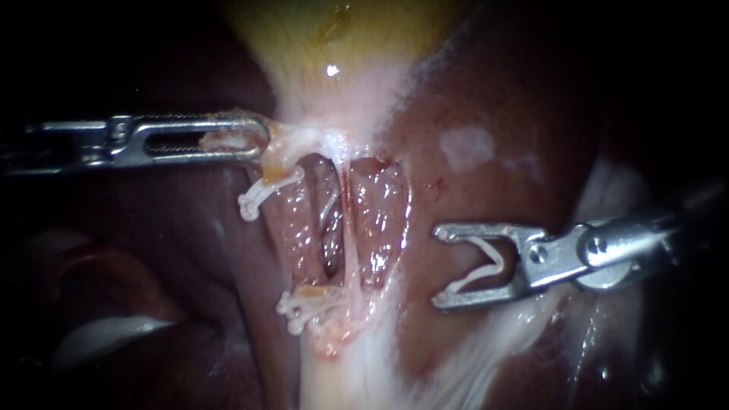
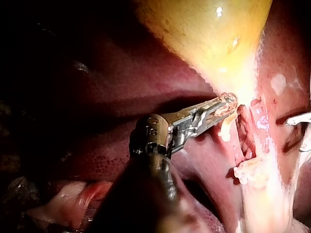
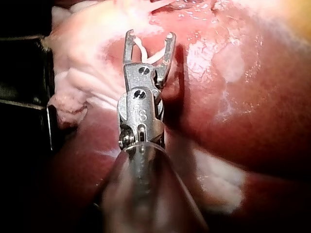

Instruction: Clipping first clip right tube

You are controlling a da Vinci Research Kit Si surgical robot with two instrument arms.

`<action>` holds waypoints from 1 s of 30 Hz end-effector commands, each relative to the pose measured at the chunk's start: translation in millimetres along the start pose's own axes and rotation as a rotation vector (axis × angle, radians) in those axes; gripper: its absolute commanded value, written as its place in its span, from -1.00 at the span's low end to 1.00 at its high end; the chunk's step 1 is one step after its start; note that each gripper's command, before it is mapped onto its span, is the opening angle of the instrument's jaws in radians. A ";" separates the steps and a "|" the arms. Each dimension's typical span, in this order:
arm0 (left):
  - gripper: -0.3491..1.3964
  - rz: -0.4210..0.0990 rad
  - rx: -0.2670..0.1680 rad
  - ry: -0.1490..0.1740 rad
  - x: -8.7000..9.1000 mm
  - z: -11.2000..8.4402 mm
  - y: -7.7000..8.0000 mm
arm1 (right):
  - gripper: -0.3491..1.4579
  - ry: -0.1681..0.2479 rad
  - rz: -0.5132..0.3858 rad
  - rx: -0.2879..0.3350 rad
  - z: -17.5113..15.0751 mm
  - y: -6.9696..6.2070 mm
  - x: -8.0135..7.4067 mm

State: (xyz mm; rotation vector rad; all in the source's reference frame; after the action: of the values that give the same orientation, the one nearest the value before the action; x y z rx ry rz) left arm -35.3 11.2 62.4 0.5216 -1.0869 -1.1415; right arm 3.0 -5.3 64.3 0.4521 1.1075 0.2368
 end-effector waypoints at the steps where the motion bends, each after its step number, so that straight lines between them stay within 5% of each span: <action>1: -1.00 0.001 0.002 0.000 0.0 0.0 0.0 | -0.06 0.010 0.022 -0.006 0.4 0.2 0.0; 12: -1.00 0.001 0.007 0.002 0.2 0.2 -0.3 | -0.06 0.049 0.166 -0.009 4.6 1.6 -0.1; 30: -1.00 0.001 0.007 0.002 0.3 0.3 -0.3 | -0.07 0.088 0.222 0.016 9.1 3.1 -0.6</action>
State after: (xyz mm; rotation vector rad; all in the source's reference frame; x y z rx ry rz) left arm -35.7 10.9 62.3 0.5279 -1.0899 -1.1362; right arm 11.2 -4.9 69.8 0.5888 1.1472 0.4487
